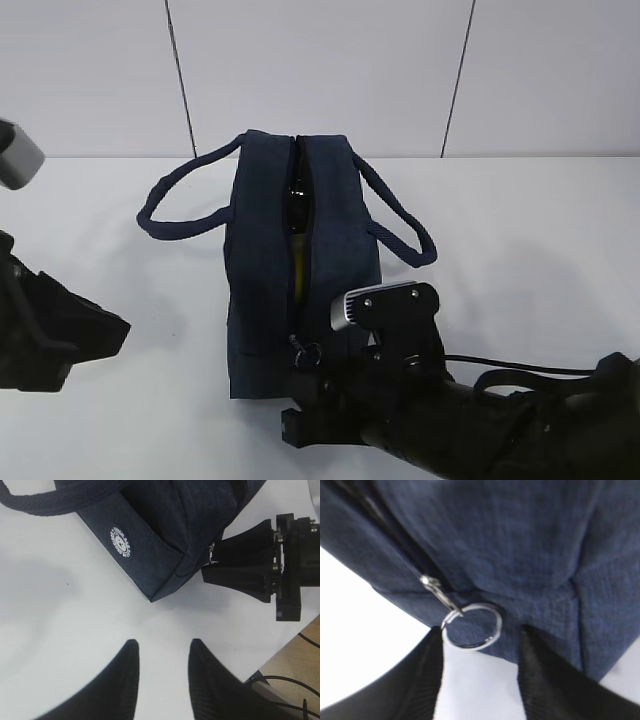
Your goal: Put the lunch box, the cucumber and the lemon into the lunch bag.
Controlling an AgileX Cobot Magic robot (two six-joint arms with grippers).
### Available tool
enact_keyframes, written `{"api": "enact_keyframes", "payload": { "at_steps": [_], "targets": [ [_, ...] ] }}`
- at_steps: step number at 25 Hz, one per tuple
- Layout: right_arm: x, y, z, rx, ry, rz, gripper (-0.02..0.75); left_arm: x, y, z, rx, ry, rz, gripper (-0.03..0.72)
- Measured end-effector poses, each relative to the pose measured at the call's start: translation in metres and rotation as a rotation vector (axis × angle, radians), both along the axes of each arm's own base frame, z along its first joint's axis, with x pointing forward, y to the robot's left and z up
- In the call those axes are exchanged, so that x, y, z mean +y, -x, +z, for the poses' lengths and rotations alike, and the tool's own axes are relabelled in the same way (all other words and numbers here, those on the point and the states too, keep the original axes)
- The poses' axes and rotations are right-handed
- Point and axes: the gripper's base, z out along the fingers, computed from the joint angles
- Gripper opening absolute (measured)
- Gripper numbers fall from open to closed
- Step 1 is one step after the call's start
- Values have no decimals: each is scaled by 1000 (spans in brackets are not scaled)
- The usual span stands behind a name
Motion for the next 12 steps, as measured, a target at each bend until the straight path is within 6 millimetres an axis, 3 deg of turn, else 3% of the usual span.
{"api": "enact_keyframes", "payload": {
  "at_steps": [12],
  "targets": [
    [10, 3, 8, -89, -50, 129, 267, 0, 0, 0, -5, -6, -3, 241]
  ]
}}
